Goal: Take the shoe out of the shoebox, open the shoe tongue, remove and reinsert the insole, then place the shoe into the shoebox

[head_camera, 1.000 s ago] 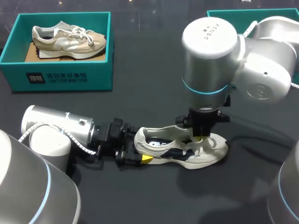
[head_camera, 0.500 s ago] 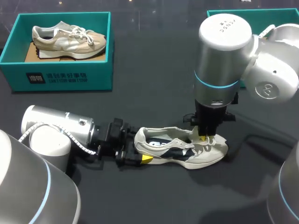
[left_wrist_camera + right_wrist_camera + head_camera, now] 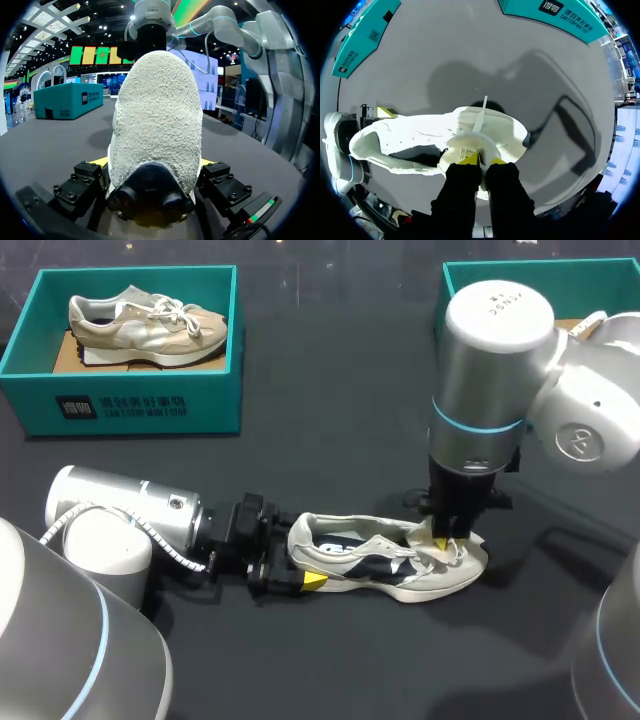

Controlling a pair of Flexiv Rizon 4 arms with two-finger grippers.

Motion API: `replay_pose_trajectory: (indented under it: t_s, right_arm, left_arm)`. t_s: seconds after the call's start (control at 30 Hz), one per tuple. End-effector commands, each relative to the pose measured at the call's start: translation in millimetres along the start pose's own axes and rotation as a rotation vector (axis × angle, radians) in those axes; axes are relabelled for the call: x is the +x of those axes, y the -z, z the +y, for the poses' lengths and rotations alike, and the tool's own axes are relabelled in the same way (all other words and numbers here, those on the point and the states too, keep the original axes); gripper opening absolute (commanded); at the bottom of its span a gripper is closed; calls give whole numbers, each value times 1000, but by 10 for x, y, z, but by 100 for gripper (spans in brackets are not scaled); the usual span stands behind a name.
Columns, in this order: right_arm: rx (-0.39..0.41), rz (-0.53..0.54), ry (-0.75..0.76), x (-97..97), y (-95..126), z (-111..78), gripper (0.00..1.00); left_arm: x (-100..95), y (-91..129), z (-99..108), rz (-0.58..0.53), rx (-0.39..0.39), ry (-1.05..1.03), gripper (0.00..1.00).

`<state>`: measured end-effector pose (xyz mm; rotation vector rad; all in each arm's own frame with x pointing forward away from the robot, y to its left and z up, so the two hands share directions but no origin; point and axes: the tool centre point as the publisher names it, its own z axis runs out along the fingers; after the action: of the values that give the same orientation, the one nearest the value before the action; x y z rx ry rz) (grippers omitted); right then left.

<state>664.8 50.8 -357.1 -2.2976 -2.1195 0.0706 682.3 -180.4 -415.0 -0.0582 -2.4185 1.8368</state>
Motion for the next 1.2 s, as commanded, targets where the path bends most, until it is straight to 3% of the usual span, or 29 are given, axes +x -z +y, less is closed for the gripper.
replay_pose_trajectory:
  t_s: [0.03, 0.2, 0.73, 1.2]
  right_arm:
    - [1, -6, -9, -20, -41, -8, 30]
    - [11, -31, -27, -42, -32, -11, 38]
    - [35, -205, -86, -183, 152, 43, 47]
    - [-87, -306, -13, -90, 831, -27, 48]
  left_arm:
    - [22, 21, 32, -2, -1, 0, 0]
    - [22, 21, 32, -2, -1, 0, 0]
    - [22, 21, 32, -2, -1, 0, 0]
    - [22, 21, 32, -2, -1, 0, 0]
